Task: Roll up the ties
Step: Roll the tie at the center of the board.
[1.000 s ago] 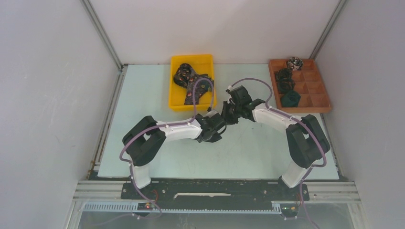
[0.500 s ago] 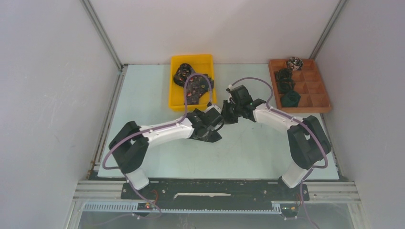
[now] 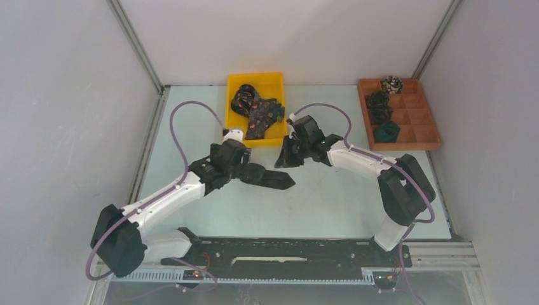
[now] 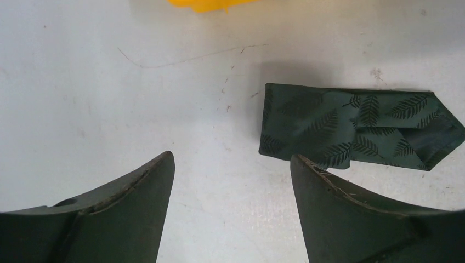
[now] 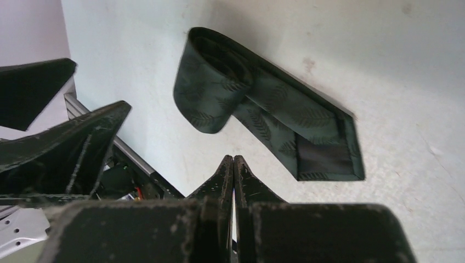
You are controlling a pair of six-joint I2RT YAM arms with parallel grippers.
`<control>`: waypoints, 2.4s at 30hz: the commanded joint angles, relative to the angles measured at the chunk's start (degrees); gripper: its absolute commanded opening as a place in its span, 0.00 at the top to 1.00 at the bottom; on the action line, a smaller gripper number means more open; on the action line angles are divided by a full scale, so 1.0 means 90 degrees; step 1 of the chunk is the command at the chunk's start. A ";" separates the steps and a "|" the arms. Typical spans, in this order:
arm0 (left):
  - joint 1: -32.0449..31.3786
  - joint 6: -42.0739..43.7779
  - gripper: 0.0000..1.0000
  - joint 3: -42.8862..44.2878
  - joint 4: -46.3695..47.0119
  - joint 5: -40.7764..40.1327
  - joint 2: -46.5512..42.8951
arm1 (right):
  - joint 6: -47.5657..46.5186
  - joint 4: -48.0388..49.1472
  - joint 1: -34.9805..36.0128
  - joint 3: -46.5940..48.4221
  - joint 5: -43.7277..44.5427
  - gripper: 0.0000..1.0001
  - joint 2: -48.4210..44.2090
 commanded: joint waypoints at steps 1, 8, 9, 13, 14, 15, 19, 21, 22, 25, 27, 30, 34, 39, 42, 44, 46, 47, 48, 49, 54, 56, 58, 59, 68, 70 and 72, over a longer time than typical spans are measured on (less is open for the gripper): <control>0.0412 -0.0352 0.16 -0.0414 0.0577 0.0361 -0.0558 | 0.0053 0.0178 0.0216 0.0628 -0.0005 1.00 0.0311; 0.1797 -0.0989 0.16 -0.1036 0.0901 0.2119 -0.1020 | 0.0006 -0.0051 0.0542 0.1281 -0.0046 1.00 0.0810; 0.1855 -0.1002 0.16 -0.1079 0.0954 0.2195 -0.1017 | 0.0001 -0.0080 0.0580 0.1348 -0.0047 1.00 0.0874; 0.1988 -0.1045 0.16 -0.1155 0.1113 0.2383 -0.0934 | 0.0040 -0.0052 0.0680 0.1463 -0.0066 1.00 0.1031; 0.2025 -0.1045 0.16 -0.1175 0.1160 0.2427 -0.0912 | 0.0043 -0.0059 0.0691 0.1501 -0.0069 1.00 0.1073; 0.2047 -0.1057 0.16 -0.1192 0.1193 0.2468 -0.0900 | 0.0044 -0.0073 0.0712 0.1552 -0.0075 1.00 0.1123; 0.2123 -0.1055 0.16 -0.1223 0.1314 0.2582 -0.0821 | 0.0025 -0.0181 0.0764 0.1790 -0.0068 1.00 0.1299; 0.2123 -0.1015 0.16 -0.1192 0.1313 0.2595 -0.0750 | -0.0003 -0.0294 0.0791 0.1940 -0.0057 1.00 0.1415; 0.2121 -0.1004 0.17 -0.1181 0.1310 0.2600 -0.0715 | -0.0013 -0.0346 0.0809 0.2008 -0.0052 1.00 0.1466; 0.2123 -0.0951 0.17 -0.1157 0.1313 0.2610 -0.0656 | -0.0047 -0.0481 0.0852 0.2186 -0.0042 1.00 0.1628; 0.2123 -0.0919 0.17 -0.1129 0.1325 0.2652 -0.0578 | -0.0043 -0.0520 0.0856 0.2249 -0.0002 1.00 0.1706; 0.2124 -0.0848 0.18 -0.1101 0.1393 0.2870 -0.0381 | -0.0036 -0.0544 0.0861 0.2251 0.0028 1.00 0.1790; 0.2124 -0.0851 0.19 -0.1101 0.1549 0.3199 -0.0146 | -0.0020 -0.0566 0.0866 0.2192 0.0037 1.00 0.1880; 0.2122 -0.0855 0.21 -0.1066 0.1652 0.3447 0.0028 | -0.0038 -0.0535 0.0849 0.2005 0.0041 1.00 0.1950; 0.2119 -0.0855 0.21 -0.1071 0.1781 0.3642 0.0147 | -0.0057 -0.0518 0.0807 0.1904 0.0058 1.00 0.1972; 0.2115 -0.0848 0.21 -0.1076 0.1844 0.3770 0.0227 | -0.0072 -0.0518 0.0790 0.1843 0.0078 1.00 0.1982; 0.2108 -0.0822 0.21 -0.1053 0.1874 0.3893 0.0347 | -0.0094 -0.0510 0.0762 0.1776 0.0088 1.00 0.1990; 0.2105 -0.0831 0.21 -0.1044 0.1886 0.3955 0.0406 | -0.0099 -0.0509 0.0756 0.1743 0.0091 1.00 0.1992; 0.2100 -0.0828 0.21 -0.1037 0.1909 0.4014 0.0457 | -0.0111 -0.0492 0.0751 0.1699 0.0090 1.00 0.1992; 0.2096 -0.0823 0.21 -0.1040 0.1938 0.4072 0.0481 | -0.0107 -0.0478 0.0740 0.1662 0.0090 1.00 0.1993; 0.2042 -0.0824 0.21 -0.1028 0.2104 0.4297 0.0618 | -0.0119 -0.0419 0.0717 0.1499 0.0116 1.00 0.1993; 0.2022 -0.0825 0.21 -0.1018 0.2130 0.4370 0.0690 | -0.0131 -0.0424 0.0698 0.1465 0.0128 1.00 0.2005; 0.2003 -0.0825 0.21 -0.1008 0.2200 0.4449 0.0766 | -0.0145 -0.0433 0.0689 0.1458 0.0147 1.00 0.2007; 0.1993 -0.0826 0.22 -0.1012 0.2231 0.4487 0.0799 | -0.0156 -0.0437 0.0681 0.1453 0.0148 1.00 0.2011; 0.1956 -0.0893 0.28 -0.1087 0.2723 0.4887 0.1192 | -0.0183 -0.0456 0.0678 0.1432 0.0148 1.00 0.2074; 0.1958 -0.0909 0.29 -0.1081 0.2761 0.4914 0.1324 | -0.0174 -0.0452 0.0677 0.1427 0.0157 1.00 0.2092; 0.1950 -0.0931 0.31 -0.1072 0.2800 0.5030 0.1446 | -0.0173 -0.0448 0.0673 0.1425 0.0163 1.00 0.2098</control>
